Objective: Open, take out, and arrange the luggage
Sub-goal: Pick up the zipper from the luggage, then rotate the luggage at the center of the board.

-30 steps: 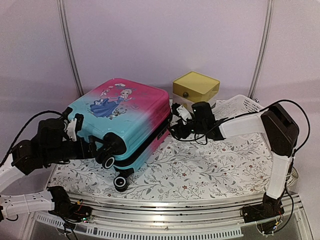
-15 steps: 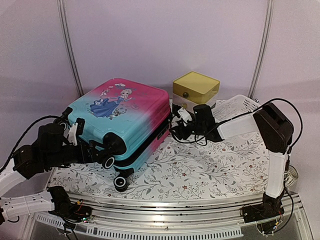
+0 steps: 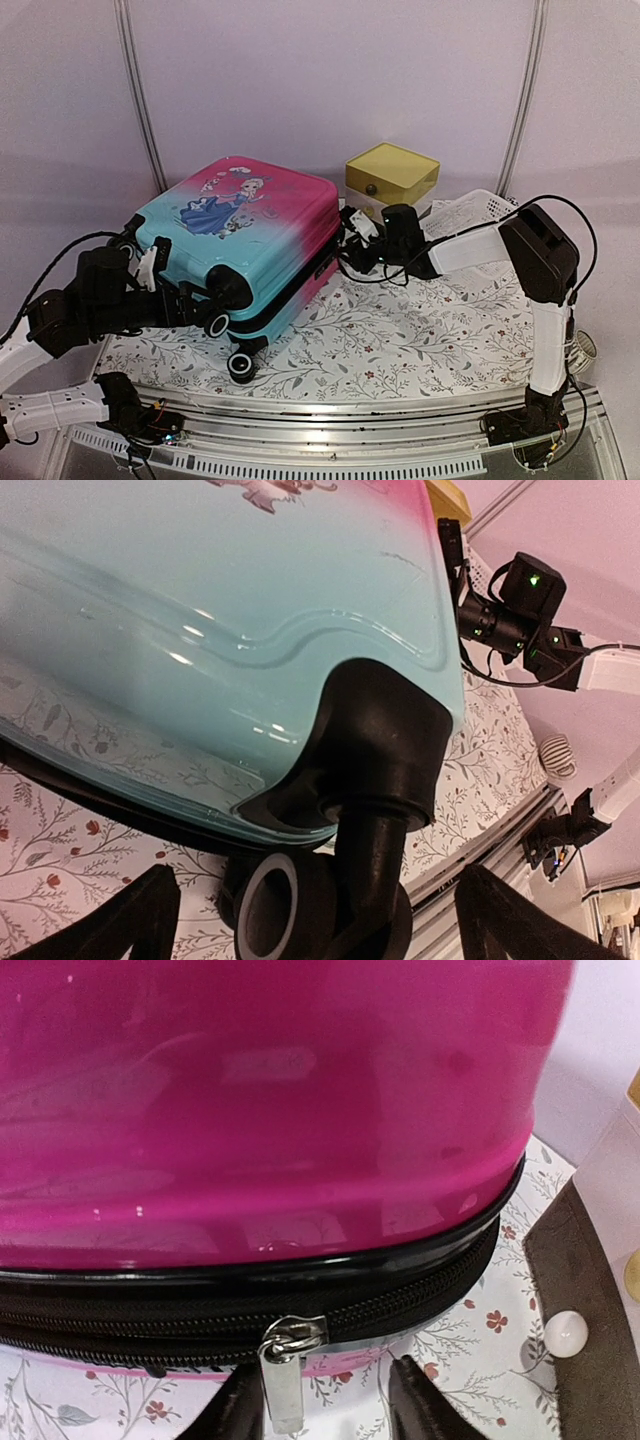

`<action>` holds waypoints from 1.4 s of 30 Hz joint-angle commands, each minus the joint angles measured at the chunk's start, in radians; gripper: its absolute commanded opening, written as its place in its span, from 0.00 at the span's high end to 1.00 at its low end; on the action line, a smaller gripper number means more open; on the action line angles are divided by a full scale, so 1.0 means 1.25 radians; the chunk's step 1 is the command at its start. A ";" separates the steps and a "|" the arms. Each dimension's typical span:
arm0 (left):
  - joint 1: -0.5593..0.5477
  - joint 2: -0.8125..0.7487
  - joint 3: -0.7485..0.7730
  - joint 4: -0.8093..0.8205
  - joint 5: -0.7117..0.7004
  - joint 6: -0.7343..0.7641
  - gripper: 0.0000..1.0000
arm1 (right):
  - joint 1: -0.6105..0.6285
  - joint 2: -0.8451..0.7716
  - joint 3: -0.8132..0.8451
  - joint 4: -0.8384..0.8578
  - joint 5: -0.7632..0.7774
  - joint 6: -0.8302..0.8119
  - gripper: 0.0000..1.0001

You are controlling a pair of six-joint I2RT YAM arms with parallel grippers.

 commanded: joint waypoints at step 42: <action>0.017 -0.005 0.041 -0.051 -0.094 -0.023 0.04 | -0.028 -0.230 -0.249 0.019 -0.182 0.136 0.46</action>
